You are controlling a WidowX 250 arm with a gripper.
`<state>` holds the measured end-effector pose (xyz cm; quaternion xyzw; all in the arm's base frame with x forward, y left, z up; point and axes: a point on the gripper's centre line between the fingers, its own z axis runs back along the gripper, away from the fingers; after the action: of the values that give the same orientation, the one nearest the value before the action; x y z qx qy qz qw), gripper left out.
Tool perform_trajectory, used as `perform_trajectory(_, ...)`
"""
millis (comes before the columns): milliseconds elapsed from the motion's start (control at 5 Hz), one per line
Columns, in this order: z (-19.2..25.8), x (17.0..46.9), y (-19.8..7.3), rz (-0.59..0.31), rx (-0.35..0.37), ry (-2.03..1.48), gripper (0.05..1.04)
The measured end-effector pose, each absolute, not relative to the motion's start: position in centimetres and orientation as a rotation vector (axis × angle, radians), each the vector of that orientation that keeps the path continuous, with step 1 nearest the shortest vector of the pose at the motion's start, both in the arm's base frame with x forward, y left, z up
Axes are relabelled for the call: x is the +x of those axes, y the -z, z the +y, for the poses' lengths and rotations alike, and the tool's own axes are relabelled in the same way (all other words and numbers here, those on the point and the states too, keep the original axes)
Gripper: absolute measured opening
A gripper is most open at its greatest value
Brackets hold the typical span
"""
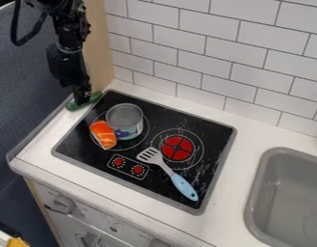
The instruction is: Put the cucumber on the right burner
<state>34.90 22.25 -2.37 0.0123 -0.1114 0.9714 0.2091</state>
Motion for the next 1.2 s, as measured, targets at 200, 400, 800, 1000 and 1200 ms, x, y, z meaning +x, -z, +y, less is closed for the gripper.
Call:
perform_trajectory(200, 22.2, 35.2, 3.9, -0.24, 0.049, -2.647, 1.001)
perform_trajectory(400, 22.0, 35.4, 5.4, -0.192, 0.066, -2.592, 1.001)
perform_trajectory(800, 21.7, 35.5, 6.5, -0.112, 0.054, -2.561, 0.948)
perform_trajectory(1000, 22.0, 35.4, 6.4, -0.123, 0.06, -2.579, 0.678)
perform_trajectory(1200, 21.9, 35.4, 6.5, -0.117, 0.055, -2.582, 0.407)
